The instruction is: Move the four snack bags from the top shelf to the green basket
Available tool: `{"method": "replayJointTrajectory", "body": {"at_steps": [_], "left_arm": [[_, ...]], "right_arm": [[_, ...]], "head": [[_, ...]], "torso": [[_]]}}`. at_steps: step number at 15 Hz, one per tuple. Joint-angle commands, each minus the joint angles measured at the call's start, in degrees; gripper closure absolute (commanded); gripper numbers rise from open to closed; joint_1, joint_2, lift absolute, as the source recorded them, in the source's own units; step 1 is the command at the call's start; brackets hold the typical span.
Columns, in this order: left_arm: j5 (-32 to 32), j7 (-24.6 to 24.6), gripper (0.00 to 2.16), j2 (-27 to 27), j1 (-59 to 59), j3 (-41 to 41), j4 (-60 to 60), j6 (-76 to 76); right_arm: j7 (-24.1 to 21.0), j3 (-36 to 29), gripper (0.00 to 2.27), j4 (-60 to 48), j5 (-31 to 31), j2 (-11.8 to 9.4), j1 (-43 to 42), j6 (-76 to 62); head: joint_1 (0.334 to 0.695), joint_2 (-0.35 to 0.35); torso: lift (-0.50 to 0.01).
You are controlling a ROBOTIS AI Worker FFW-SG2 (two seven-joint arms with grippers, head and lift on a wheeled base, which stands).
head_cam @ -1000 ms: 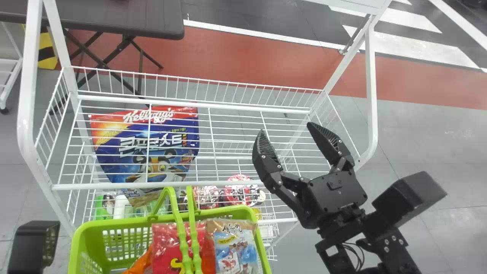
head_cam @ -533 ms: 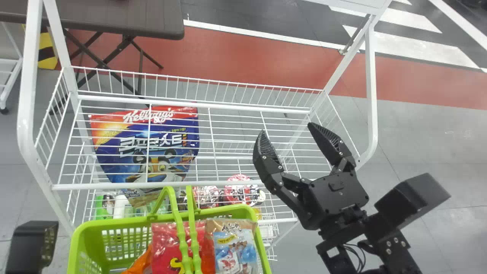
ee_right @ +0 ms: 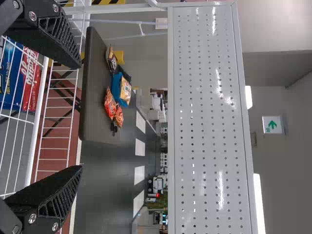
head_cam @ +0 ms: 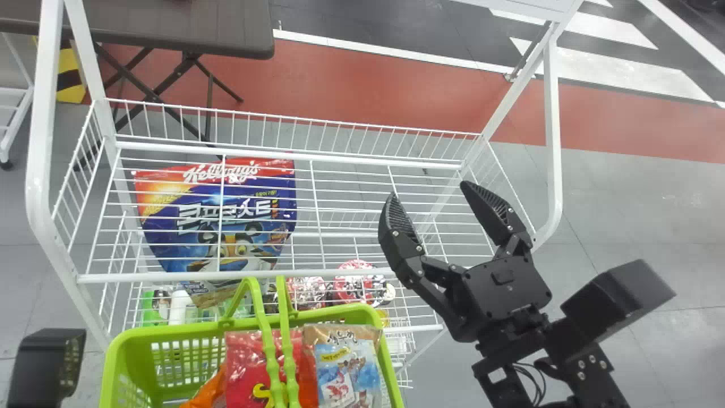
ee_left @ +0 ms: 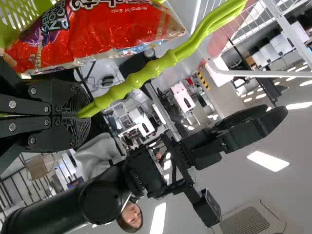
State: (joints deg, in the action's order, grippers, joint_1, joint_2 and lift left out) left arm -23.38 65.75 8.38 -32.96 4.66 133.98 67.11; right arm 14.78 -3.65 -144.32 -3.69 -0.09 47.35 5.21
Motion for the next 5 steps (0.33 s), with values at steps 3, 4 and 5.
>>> {"method": "replayJointTrajectory", "body": {"at_steps": [3,4,5], "left_arm": [[0.0,0.08,2.08,-0.03,0.0,-0.09,0.05,0.0],[0.0,-0.01,2.08,0.06,0.0,-0.09,0.05,0.0],[0.0,-0.01,2.08,-0.03,0.0,-0.17,0.05,0.0]], "right_arm": [[-0.01,-0.05,0.07,0.09,0.0,0.14,-0.07,-0.33],[-0.01,-0.05,0.07,0.09,-0.09,0.14,-0.07,-0.33],[-0.01,-0.05,0.07,0.09,-0.09,0.14,-0.07,-0.5]], "head": [[0.695,-0.35],[0.695,-0.35],[0.695,-0.35]], "torso": [[0.0],[0.0],[0.0]]}}
